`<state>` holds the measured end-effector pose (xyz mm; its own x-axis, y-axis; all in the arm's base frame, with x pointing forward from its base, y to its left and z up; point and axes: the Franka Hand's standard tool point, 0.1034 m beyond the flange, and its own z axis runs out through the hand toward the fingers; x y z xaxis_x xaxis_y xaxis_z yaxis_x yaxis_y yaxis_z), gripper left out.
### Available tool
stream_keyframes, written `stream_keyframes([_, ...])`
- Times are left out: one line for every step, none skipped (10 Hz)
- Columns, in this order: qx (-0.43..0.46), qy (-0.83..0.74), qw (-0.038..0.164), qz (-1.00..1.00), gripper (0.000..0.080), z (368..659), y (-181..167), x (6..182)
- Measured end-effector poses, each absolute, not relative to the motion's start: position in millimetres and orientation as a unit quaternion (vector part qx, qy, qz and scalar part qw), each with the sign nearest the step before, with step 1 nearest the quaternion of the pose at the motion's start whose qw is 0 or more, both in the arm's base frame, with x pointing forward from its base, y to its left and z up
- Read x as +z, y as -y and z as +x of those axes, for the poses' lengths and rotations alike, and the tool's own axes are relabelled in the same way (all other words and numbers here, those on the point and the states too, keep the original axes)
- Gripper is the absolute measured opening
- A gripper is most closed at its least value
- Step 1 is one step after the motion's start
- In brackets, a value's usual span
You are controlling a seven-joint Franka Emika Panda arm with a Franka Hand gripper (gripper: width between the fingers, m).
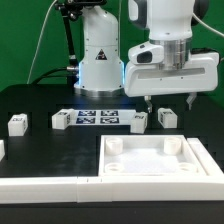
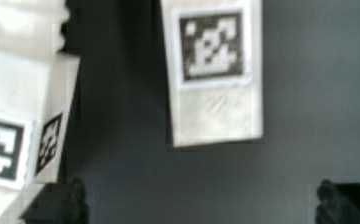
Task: Assemble one leg
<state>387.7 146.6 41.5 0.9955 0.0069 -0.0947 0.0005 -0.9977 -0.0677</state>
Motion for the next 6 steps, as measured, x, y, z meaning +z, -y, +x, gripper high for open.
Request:
stream_keyframes([0.045,0.002,0.034,-0.998,0.0649,390,-146,41.9])
stream_keyframes([0.051,0.003,0.033,-0.998,0.0649,388,-145,41.3])
stream_keyframes([0.112,0.014,0.023,-0.993,0.0649,380,-141,41.4])
stream_keyframes([0.152,0.015,0.02,-0.988,0.0649,384,-141,42.0])
stream_keyframes([0.192,0.021,0.018,-0.981,0.0649,379,-143,35.7])
stream_keyframes([0.238,0.032,0.025,-0.97,0.0649,373,-144,30.9])
